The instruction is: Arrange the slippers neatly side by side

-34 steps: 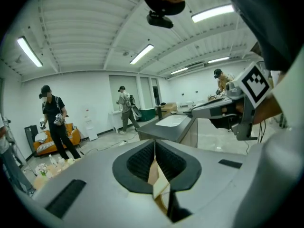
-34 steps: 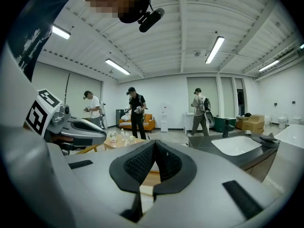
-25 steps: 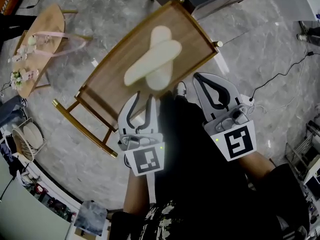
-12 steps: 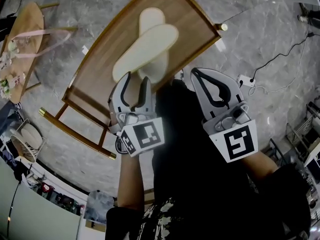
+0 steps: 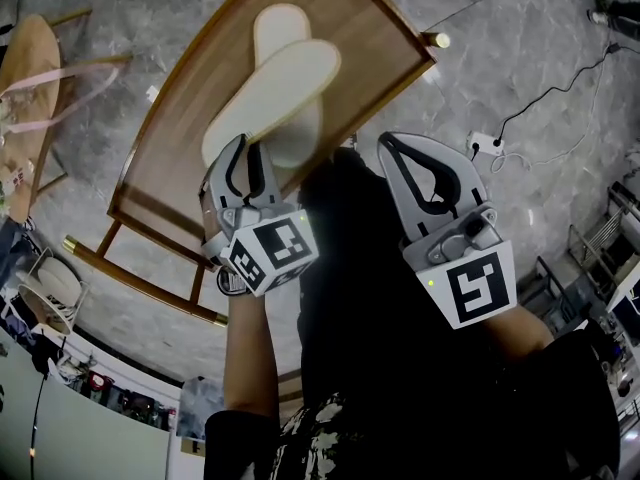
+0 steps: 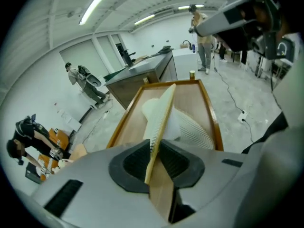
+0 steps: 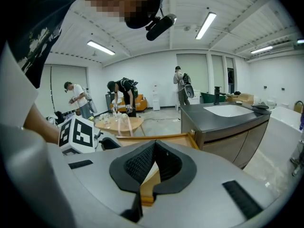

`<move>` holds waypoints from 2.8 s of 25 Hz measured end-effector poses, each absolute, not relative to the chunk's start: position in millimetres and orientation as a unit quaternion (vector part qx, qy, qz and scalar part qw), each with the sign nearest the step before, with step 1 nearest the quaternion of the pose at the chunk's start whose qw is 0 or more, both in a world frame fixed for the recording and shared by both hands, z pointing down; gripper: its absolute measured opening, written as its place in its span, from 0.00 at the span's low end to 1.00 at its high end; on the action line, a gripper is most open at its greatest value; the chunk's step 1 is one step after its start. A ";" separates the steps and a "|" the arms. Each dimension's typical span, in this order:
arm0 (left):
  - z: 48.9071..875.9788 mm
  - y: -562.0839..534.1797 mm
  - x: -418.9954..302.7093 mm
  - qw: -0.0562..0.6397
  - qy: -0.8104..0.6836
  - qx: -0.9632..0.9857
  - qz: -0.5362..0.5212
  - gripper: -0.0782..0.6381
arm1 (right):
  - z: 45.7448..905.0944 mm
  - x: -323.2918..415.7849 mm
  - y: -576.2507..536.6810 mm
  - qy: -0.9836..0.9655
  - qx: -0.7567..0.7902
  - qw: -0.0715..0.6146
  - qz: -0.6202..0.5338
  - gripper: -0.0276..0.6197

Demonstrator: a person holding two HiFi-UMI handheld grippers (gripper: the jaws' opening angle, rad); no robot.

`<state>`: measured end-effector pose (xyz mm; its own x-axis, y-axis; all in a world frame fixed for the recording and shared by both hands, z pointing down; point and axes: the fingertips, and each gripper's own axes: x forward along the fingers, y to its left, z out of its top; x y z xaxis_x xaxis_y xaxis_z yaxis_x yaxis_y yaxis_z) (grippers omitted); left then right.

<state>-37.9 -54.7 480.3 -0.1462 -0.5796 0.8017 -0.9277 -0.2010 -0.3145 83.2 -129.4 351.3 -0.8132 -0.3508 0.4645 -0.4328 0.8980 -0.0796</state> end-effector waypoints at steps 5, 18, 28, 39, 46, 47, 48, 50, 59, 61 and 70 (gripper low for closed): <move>470.3 -57.0 -42.9 0.170 -0.616 0.614 0.463 0.16 | 351.6 85.5 -128.3 -0.948 0.208 0.224 0.091 0.04; 394.2 -42.3 -69.1 0.222 -0.743 0.565 0.282 0.15 | 337.8 70.1 -114.5 -0.961 0.166 0.203 0.087 0.04; 411.0 15.0 -74.7 0.400 -0.784 0.475 0.001 0.15 | 340.2 35.9 -79.9 -0.972 0.080 0.208 0.076 0.04; 463.9 55.6 -96.1 0.471 -0.782 0.393 -0.114 0.15 | 360.4 2.1 -43.1 -0.966 0.009 0.250 0.071 0.04; 488.2 61.7 -112.5 0.464 -0.791 0.381 -0.119 0.15 | 372.2 -4.4 -36.0 -0.958 -0.006 0.278 0.068 0.04; 491.4 63.7 -114.6 0.463 -0.793 0.379 -0.113 0.15 | 373.8 -6.0 -35.9 -0.958 -0.006 0.280 0.067 0.04; 494.2 66.1 -115.8 0.464 -0.794 0.378 -0.106 0.15 | 375.2 -7.8 -35.7 -0.957 -0.007 0.282 0.067 0.04; 498.8 71.6 -115.8 0.464 -0.797 0.377 -0.088 0.15 | 377.4 -11.8 -34.7 -0.957 -0.009 0.284 0.067 0.04; 512.0 88.0 -107.1 0.454 -0.806 0.381 -0.007 0.16 | 380.0 -26.5 -27.1 -0.956 -0.020 0.285 0.068 0.04; 516.1 92.1 -109.4 0.457 -0.808 0.371 0.011 0.17 | 381.2 -27.9 -25.8 -0.955 -0.022 0.288 0.067 0.04; 524.7 100.9 -120.4 0.455 -0.815 0.353 0.070 0.19 | 387.6 -38.0 -27.1 -0.954 -0.020 0.292 0.069 0.04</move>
<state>-120.4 100.9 524.7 -0.3368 -0.5109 0.7909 -0.6386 0.7412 0.2068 -38.0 -27.1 387.6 -0.8290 0.0786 0.5537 -0.0019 0.9897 -0.1434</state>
